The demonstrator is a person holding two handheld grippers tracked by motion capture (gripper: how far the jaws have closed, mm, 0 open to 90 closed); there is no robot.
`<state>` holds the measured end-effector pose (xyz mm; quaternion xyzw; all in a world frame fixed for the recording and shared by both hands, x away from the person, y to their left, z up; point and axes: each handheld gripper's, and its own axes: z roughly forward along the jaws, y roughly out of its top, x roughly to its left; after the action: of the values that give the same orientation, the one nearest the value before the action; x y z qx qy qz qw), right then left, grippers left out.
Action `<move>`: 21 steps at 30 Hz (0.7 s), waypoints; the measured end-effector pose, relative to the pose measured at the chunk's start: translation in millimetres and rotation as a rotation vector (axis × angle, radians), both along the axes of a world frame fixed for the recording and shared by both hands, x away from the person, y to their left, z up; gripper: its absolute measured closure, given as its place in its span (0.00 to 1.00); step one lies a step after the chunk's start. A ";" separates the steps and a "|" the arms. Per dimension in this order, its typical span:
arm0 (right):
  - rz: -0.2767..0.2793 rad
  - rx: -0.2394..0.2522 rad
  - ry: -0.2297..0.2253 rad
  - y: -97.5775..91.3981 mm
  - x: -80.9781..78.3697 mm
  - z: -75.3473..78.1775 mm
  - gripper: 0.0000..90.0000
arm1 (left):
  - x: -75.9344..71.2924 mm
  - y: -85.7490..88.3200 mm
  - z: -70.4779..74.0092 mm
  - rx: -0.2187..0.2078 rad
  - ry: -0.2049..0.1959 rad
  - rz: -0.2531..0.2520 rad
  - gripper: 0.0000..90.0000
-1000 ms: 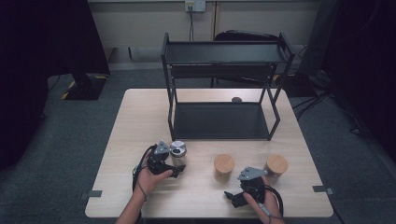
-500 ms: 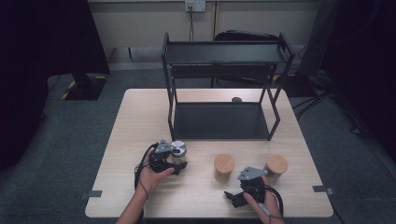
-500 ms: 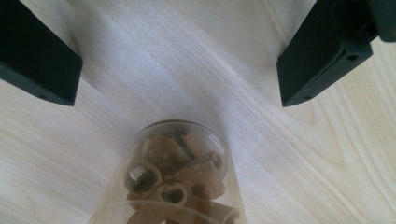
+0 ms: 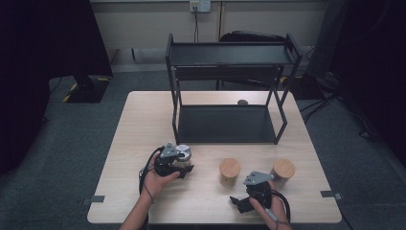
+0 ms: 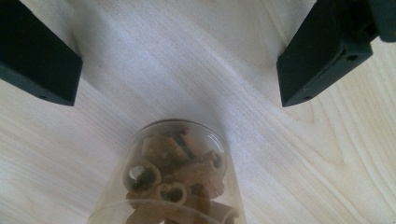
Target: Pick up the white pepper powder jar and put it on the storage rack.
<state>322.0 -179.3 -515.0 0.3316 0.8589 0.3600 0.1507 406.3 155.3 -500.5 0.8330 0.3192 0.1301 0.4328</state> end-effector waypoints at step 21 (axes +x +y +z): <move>0.000 0.000 0.000 0.0 0.0 0.0 0.00 | -0.3 -2.0 4.8 0.032 -0.010 0.004 0.34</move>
<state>322.0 -179.3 -515.0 0.3316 0.8589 0.3600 0.1507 405.9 153.3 -495.8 0.8385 0.3167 0.1403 0.4207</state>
